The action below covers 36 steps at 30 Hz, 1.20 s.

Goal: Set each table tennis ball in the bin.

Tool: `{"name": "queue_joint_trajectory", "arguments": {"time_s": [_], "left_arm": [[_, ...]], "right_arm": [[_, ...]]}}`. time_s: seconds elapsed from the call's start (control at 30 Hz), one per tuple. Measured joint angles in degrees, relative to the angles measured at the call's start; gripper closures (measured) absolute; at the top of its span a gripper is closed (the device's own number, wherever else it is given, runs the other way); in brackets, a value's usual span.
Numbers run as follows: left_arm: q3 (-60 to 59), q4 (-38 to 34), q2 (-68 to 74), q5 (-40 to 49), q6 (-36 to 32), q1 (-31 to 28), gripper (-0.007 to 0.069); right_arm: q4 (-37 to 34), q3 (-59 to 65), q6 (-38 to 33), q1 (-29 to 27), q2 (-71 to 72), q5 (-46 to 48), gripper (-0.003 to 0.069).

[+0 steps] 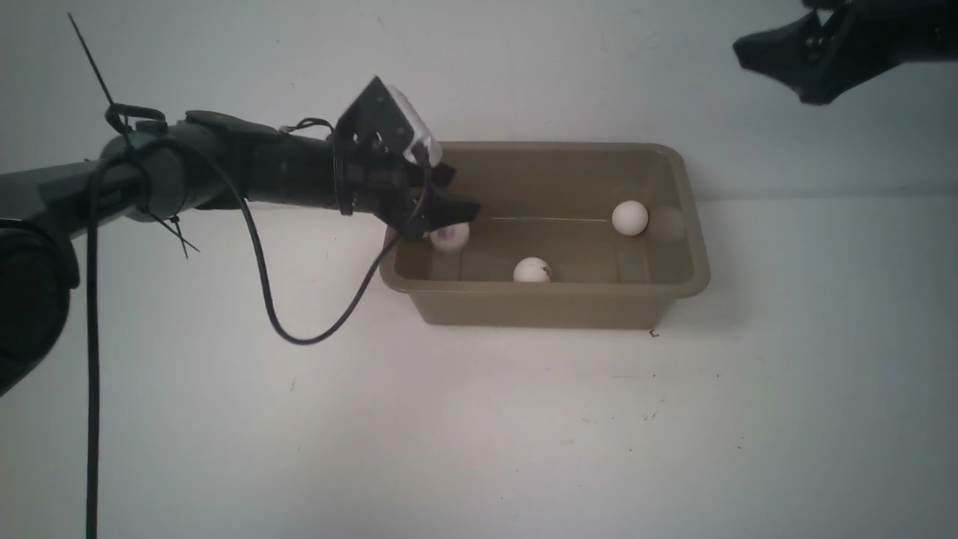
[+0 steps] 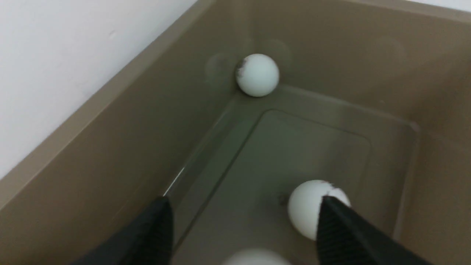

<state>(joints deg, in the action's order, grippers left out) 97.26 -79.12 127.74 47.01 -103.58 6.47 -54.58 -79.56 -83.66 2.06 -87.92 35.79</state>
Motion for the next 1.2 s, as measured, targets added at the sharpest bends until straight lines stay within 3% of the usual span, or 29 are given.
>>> {"name": "queue_joint_trajectory", "arguments": {"time_s": [0.07,0.27,0.57,0.77,0.9,1.2], "left_arm": [[0.0,0.1,-2.5,-2.8,5.5,-0.9,0.0042],[0.0,-0.1,-9.1,-5.0,8.9,-3.6,0.0049],[0.0,-0.1,-15.7,-2.4,12.2,-6.6,0.0113],[0.0,-0.2,-16.9,-2.2,12.3,-6.7,0.0115],[0.0,-0.2,-17.5,-1.7,13.4,-6.9,0.0115],[0.0,-1.0,-18.0,3.1,16.8,-6.9,0.0115]], "right_arm": [[0.2,0.1,-0.1,0.0,2.9,-4.7,0.008],[1.0,0.1,5.6,-2.4,13.0,-6.8,0.008],[14.2,0.7,30.3,-7.2,33.7,10.8,0.008],[22.0,11.0,37.8,-7.1,44.9,18.0,0.008],[24.4,25.1,41.0,-5.5,54.4,12.8,0.008],[17.2,51.6,39.3,0.1,60.3,-2.4,0.008]]}}
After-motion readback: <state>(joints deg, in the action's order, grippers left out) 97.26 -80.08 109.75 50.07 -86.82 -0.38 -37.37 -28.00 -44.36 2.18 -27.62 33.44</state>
